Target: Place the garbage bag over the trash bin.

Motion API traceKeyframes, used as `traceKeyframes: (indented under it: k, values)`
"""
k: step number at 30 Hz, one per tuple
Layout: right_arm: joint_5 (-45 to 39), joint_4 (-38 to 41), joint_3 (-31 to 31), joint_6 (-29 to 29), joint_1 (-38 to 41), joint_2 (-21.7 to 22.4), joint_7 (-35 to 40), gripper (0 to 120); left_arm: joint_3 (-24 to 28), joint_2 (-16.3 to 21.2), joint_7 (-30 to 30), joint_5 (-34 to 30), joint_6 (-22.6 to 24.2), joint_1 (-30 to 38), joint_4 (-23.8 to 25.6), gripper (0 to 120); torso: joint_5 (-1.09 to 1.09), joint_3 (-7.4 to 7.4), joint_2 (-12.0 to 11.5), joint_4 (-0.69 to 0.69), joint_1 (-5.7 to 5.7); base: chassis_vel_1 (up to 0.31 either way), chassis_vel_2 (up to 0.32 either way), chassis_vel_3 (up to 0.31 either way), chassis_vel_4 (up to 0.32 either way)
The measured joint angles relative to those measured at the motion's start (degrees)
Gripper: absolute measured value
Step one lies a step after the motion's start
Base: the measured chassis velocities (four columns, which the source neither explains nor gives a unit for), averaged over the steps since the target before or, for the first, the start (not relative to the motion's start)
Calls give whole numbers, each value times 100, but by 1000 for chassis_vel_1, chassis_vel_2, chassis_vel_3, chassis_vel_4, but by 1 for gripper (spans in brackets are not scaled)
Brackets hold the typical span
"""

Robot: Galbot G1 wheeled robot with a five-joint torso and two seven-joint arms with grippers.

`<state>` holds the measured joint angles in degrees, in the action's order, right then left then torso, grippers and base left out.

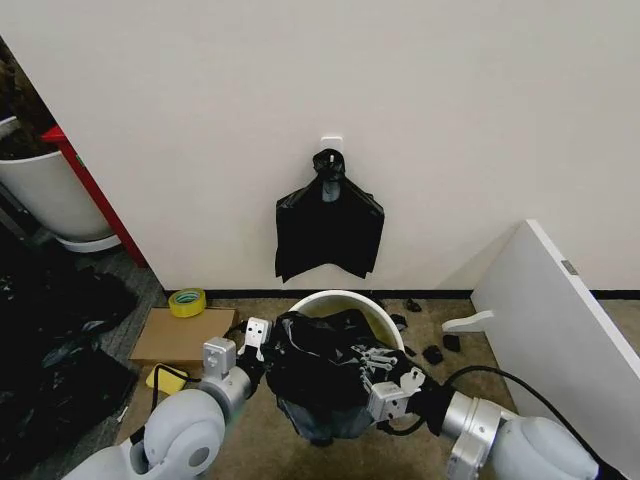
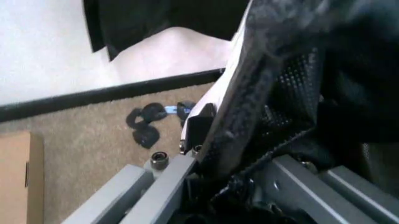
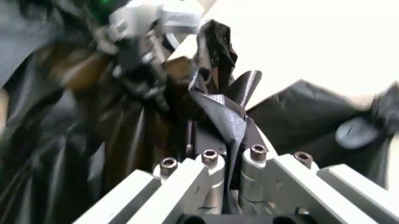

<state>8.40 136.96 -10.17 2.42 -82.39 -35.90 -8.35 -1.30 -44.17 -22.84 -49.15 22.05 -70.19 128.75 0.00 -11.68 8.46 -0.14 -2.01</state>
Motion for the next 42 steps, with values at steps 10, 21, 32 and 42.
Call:
traceKeyframes:
  k: [10,21,32,42]
  values:
    - [-2887,95,-213,894,663,115,713,0,33,200,670,943,-121,-81,2,0,1,0,0,1,0,0,0,0,0]
    - [-3889,-192,-67,1630,1330,301,943,0,198,358,1445,1834,-397,-179,30,0,1,0,0,1,-1,0,0,0,0]
    - [-4733,-520,-273,2377,1141,665,1093,0,174,393,1718,2307,-886,-208,-61,0,0,0,0,0,-1,0,0,0,0]
    - [-5196,-868,-545,2191,888,1012,460,0,40,324,1685,2274,-1105,-216,-144,0,0,0,0,0,-1,0,0,0,0]
